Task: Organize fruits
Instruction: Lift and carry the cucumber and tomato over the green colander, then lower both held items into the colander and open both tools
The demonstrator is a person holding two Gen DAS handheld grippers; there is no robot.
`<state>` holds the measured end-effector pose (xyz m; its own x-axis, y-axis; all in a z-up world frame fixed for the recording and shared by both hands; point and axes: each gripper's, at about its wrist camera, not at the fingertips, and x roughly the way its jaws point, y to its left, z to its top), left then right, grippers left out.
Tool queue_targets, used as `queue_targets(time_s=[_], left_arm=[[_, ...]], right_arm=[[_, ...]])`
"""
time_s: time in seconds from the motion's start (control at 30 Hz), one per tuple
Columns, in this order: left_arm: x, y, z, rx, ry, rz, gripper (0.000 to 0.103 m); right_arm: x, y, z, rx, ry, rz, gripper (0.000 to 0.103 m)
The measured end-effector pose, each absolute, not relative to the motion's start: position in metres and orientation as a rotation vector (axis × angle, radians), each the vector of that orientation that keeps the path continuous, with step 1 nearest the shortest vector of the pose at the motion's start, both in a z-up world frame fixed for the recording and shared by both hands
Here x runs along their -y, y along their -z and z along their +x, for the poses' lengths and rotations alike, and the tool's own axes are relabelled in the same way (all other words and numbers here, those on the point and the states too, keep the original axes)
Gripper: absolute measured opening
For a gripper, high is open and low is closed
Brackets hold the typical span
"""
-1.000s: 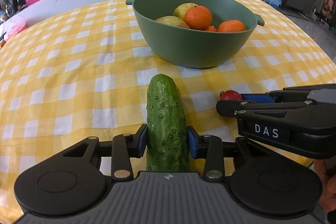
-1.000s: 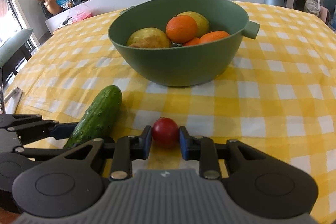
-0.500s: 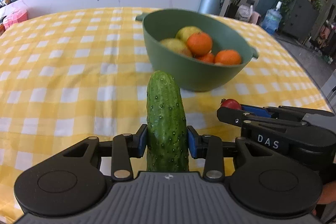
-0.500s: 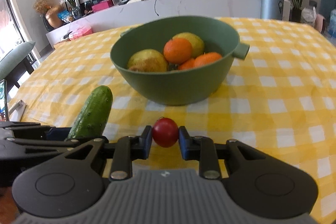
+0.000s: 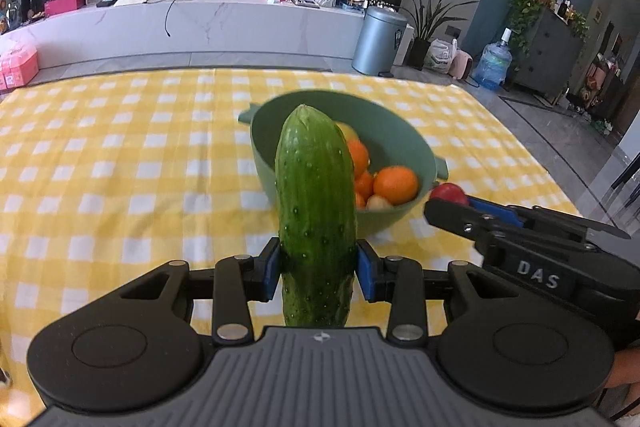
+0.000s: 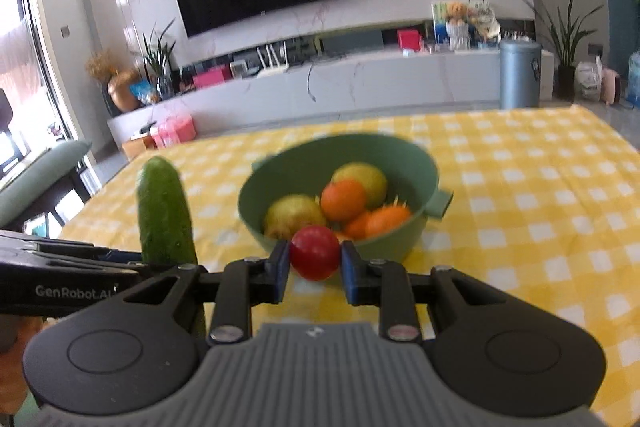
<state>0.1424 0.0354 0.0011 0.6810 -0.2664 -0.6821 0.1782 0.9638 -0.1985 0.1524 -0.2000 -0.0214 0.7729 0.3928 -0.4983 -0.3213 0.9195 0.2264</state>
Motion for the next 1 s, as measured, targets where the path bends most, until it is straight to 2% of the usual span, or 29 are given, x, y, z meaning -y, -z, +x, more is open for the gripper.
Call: queue_targets(time_s=[0.37, 0.53, 0.73, 1.0], left_arm=[[-0.041, -0.046, 0.183, -0.695, 0.245, -0.050, 0.043], [-0.020, -0.055, 0.213, -0.695, 0.259, 0.088, 0.043], [0.022, -0.041, 0.249, -0.727, 0.307, 0.267, 0.043], [0.057, 0.004, 0.284, -0.790, 0.318, 0.462, 0.043]], right_arm=[[0.207, -0.002, 0.180, -0.473, -0.375, 0.140, 0.023], [0.207, -0.001, 0.203, -0.449, -0.358, 0.150, 0.023], [0.202, 0.015, 0.217, -0.448, -0.339, 0.112, 0.023], [0.210, 0.030, 0.238, -0.465, -0.320, 0.123, 0.023]])
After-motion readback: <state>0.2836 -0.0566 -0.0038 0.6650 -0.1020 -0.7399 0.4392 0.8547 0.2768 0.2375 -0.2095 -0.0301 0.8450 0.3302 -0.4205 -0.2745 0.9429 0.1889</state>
